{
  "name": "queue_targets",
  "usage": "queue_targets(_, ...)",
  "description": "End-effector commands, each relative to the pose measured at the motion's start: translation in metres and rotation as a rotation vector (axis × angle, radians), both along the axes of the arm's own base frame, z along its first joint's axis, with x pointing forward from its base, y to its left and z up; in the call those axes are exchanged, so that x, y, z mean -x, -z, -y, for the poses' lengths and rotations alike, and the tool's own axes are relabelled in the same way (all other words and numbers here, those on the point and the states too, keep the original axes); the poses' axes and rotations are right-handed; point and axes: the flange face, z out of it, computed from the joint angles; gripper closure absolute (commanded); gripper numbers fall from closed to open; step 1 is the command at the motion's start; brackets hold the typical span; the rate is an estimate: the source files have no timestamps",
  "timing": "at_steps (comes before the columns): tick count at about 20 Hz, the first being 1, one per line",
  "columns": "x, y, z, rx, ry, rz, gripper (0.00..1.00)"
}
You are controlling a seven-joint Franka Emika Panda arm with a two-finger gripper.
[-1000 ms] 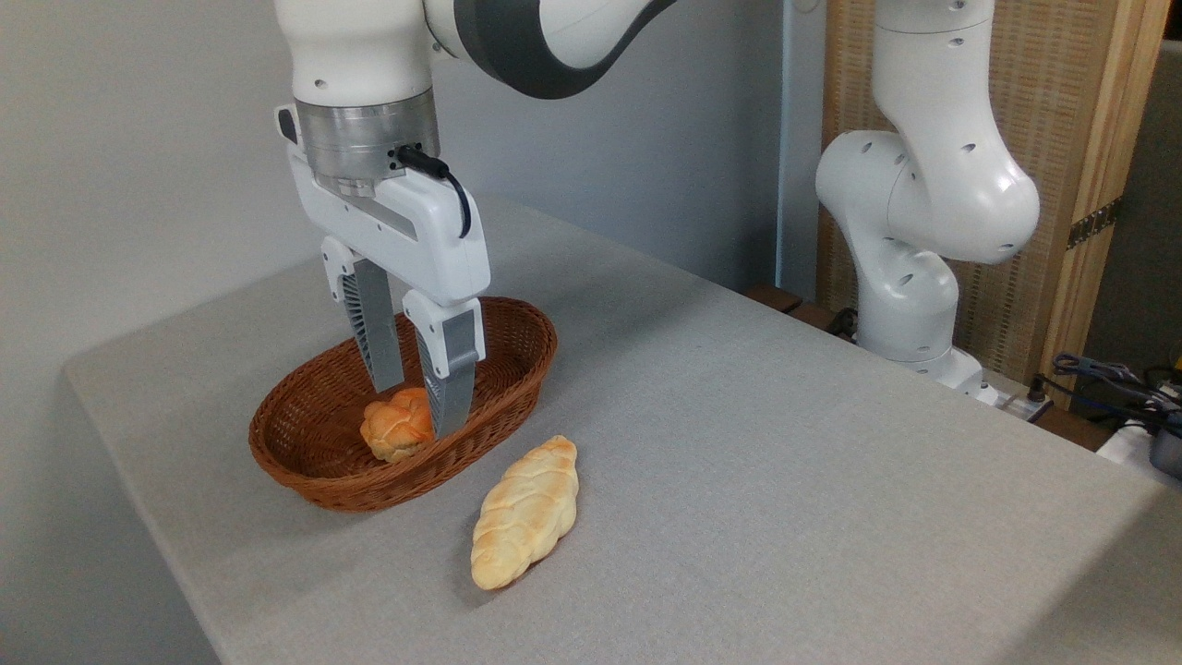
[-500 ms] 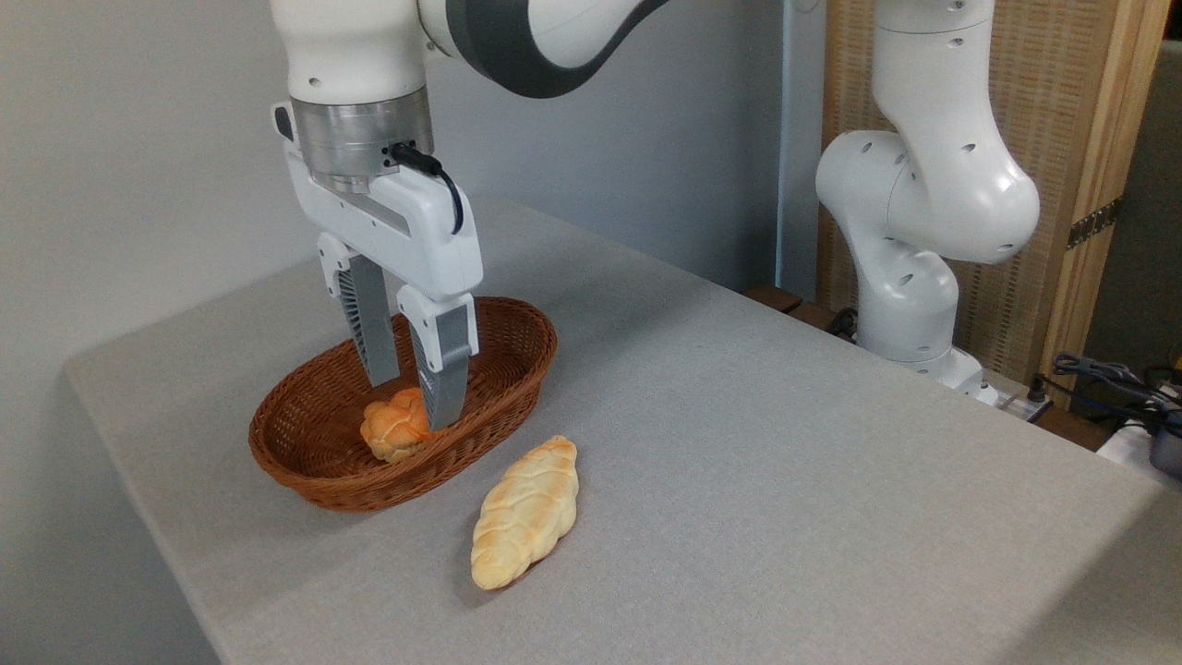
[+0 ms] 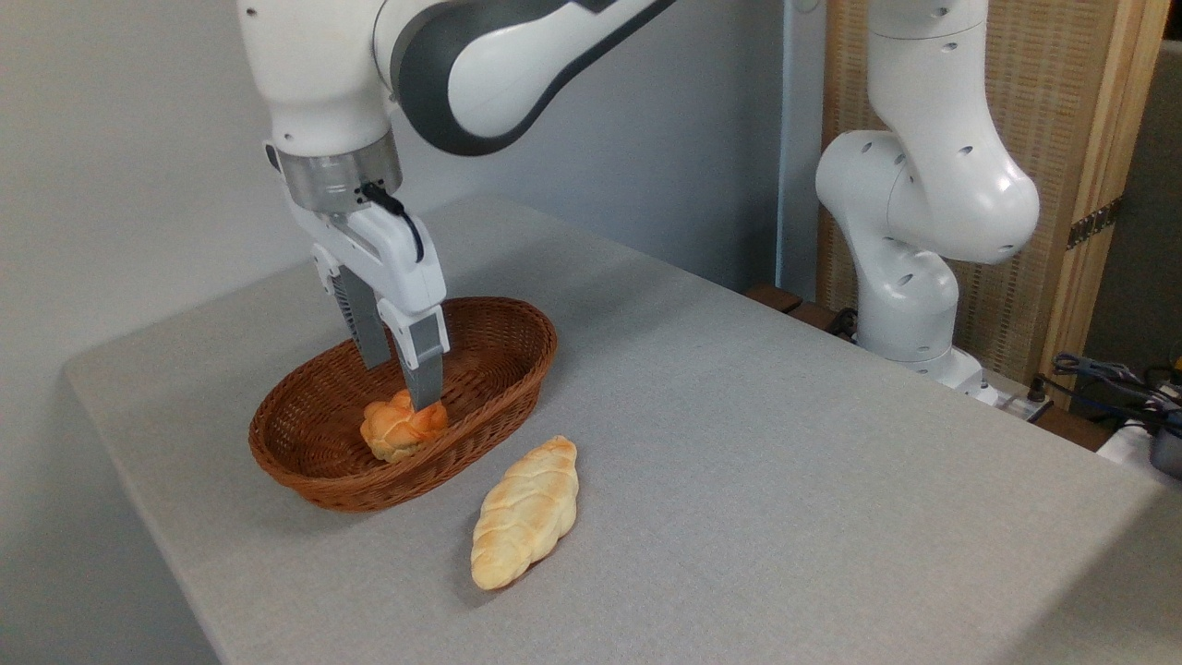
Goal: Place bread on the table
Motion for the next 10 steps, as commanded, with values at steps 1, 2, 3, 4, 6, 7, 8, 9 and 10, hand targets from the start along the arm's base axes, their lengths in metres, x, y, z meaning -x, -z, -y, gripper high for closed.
queue_targets(1,-0.001,0.019,0.019,0.024,0.019,-0.019,0.00)
queue_targets(2,-0.002,0.023,0.021,0.025,0.024,-0.025,0.00)
queue_targets(3,-0.003,0.028,0.022,0.023,0.025,-0.034,0.00)
queue_targets(4,-0.004,0.032,0.022,0.021,0.026,-0.038,0.00)
queue_targets(6,-0.007,0.040,0.023,0.024,0.026,-0.040,0.00)
queue_targets(7,-0.009,0.043,0.023,0.026,0.024,-0.039,0.00)
queue_targets(8,-0.011,0.049,0.024,0.026,0.025,-0.042,0.00)
queue_targets(9,-0.012,0.053,0.027,0.028,0.029,-0.044,0.00)
queue_targets(10,-0.010,0.055,0.034,0.028,0.041,-0.045,0.00)
